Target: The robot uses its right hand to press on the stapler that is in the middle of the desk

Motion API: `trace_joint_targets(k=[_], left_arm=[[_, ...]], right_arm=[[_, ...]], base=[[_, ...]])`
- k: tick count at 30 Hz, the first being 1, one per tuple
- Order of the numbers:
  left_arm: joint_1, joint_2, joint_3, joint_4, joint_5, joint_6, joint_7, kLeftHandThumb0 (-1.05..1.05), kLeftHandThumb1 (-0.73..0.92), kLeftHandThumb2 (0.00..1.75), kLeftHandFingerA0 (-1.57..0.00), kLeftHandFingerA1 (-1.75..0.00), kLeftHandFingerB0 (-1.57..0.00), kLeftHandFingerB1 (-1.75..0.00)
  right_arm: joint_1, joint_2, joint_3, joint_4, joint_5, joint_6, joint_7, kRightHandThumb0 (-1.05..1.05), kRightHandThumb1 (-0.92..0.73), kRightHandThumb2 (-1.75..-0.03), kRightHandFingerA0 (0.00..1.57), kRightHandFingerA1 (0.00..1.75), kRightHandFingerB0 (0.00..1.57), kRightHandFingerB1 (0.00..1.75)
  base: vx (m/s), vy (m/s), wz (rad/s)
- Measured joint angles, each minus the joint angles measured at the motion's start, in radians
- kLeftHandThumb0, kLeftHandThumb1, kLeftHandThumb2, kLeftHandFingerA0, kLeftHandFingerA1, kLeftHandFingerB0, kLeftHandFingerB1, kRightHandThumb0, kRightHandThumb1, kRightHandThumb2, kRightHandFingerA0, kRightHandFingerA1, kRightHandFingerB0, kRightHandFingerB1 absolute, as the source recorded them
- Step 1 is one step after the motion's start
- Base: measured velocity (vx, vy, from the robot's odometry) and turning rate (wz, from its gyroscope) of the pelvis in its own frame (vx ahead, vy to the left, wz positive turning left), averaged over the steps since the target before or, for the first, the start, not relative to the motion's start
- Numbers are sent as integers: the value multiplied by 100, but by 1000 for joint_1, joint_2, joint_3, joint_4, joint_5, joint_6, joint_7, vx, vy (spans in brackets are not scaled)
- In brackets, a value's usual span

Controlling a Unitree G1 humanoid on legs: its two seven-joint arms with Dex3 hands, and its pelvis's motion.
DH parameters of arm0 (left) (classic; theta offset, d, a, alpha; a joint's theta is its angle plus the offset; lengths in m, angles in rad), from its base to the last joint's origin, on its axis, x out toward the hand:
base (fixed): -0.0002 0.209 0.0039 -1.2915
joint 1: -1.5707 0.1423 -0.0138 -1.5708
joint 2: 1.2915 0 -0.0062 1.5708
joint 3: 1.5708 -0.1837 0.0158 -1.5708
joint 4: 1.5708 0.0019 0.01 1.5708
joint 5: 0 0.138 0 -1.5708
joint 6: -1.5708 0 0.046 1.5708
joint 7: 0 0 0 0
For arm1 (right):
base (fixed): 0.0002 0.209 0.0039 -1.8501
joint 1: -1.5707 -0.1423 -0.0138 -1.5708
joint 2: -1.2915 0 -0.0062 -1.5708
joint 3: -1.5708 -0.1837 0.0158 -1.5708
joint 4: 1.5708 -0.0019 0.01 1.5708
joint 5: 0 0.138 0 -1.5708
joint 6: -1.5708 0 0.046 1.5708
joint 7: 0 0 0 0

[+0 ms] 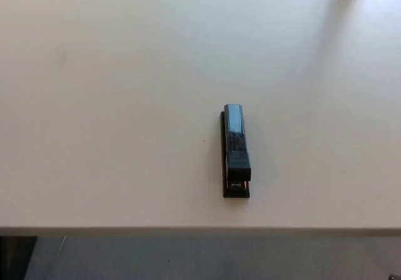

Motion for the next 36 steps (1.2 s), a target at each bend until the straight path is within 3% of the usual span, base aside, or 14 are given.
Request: trace_joint_targets(k=[3,4,5,6,7,8,10,11,12,14,15,17,18,36], left_arm=[[-1,0,5,15,-8,-9,-13,-46,92,96,-1,-22,-1,-23],[-1,0,6,19,-10,-9,-16,-47,92,96,-2,-23,-1,-23],[-1,0,7,24,-11,-10,-19,-47,92,96,-2,-23,-1,-23],[-1,0,7,25,-11,-10,-19,-47,91,97,-1,-29,-1,-26],[-1,-1,7,26,-11,-11,-20,-47,92,94,-2,-25,-2,-24],[-1,-1,7,27,-12,-12,-20,-46,92,93,-3,-26,-2,-24],[-1,-1,7,28,-12,-13,-20,-46,92,93,-3,-26,-2,-24],[-1,-1,7,29,-12,-13,-20,-46,92,93,-3,-26,-2,-24],[-1,-1,8,29,-12,-13,-20,-46,92,94,-1,-23,-1,-23],[-2,-1,8,29,-13,-16,-21,-46,92,95,-1,-21,-2,-23],[-2,-1,9,29,-13,-16,-21,-44,92,98,-1,-21,-1,-23],[-2,-1,11,30,-15,-17,-23,-42,92,99,-1,-21,-1,-23],[-2,-1,13,31,-16,-19,-25,-44,92,96,-2,-22,-2,-23],[-1,-1,13,34,-25,-26,-31,-47,92,96,-2,-24,-3,-24]], right_arm=[[0,-4,-23,12,8,-14,3,-98,-88,-112,11,25,0,0],[0,-5,-38,14,14,-16,2,-68,-83,-108,61,62,0,15],[0,-5,-53,16,20,-16,-10,-68,-83,-108,61,62,0,15],[0,-5,-61,16,22,-16,-23,-48,-91,-71,104,65,11,20],[0,-6,-65,15,23,-16,-39,-40,-90,-66,116,90,17,28],[0,-6,-69,16,24,-16,-56,-38,-83,-79,110,142,17,36],[-3,-6,-87,16,28,-16,-81,-1,-89,-70,85,156,27,34],[-5,-9,-105,16,34,-15,-97,-1,-89,-70,85,156,27,34],[-7,-12,-123,15,40,-13,-109,13,-64,-64,82,135,28,35],[-11,-28,-163,16,54,-6,-135,15,-63,-59,76,120,35,35],[-11,-40,-179,16,60,-1,-149,16,-64,-63,68,70,41,39],[-9,-66,-223,18,79,12,-176,12,-69,-74,80,62,52,45],[-5,-79,-258,20,94,19,-191,12,-73,-62,106,76,65,44],[161,-312,-755,-3,304,-5,-421,-20,-71,-68,114,74,78,53]], base=[[0,0,0],[0,0,0],[0,0,0],[0,0,0],[0,0,0],[0,0,0],[0,0,0],[0,0,0],[0,0,0],[0,0,0],[0,0,0],[0,0,0],[0,0,0],[0,0,0]])
